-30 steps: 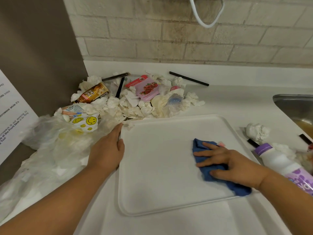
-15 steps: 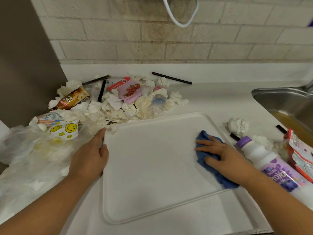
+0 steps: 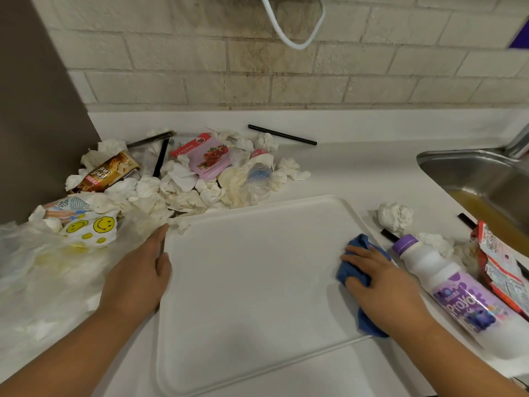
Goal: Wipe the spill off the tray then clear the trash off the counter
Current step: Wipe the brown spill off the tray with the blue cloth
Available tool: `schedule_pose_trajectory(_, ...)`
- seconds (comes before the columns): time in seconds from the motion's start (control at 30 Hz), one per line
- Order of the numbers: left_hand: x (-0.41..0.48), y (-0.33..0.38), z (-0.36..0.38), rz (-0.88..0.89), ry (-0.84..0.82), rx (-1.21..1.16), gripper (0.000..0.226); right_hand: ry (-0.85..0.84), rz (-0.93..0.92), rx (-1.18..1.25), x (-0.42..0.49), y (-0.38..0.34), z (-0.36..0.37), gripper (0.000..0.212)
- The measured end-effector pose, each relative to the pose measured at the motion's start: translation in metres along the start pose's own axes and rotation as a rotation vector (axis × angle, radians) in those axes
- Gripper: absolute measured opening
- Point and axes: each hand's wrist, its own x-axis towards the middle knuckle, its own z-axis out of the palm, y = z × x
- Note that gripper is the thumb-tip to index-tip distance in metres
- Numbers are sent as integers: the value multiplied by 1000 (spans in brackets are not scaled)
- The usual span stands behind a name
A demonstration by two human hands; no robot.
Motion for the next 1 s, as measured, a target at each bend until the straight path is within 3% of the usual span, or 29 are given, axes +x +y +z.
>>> schedule_pose_trajectory(0.3, 0, -6, 2, -9, -19, -76, 61, -19, 29, -102, 79, -3, 21, 23)
schedule_pose_trajectory(0.5, 0, -5, 3, 5, -6, -114, 68, 44, -164, -92, 45, -13, 26, 15)
schedule_pose_trajectory(0.7, 1, -10, 5, -7, -17, -103, 67, 131, 147, -262, 100, 11, 39, 21)
schedule_pose_trajectory(0.8, 2, -12, 5, -9, -19, -86, 67, 105, 141, -251, 118, -14, 59, 25)
schedule_pose_trajectory(0.87, 1, -11, 5, -3, -19, -100, 68, 41, 42, -220, 121, -45, 74, 30)
schedule_pose_trajectory(1.0, -1, -9, 4, 8, -20, -119, 72, -138, -480, -66, 107, -108, 107, 28)
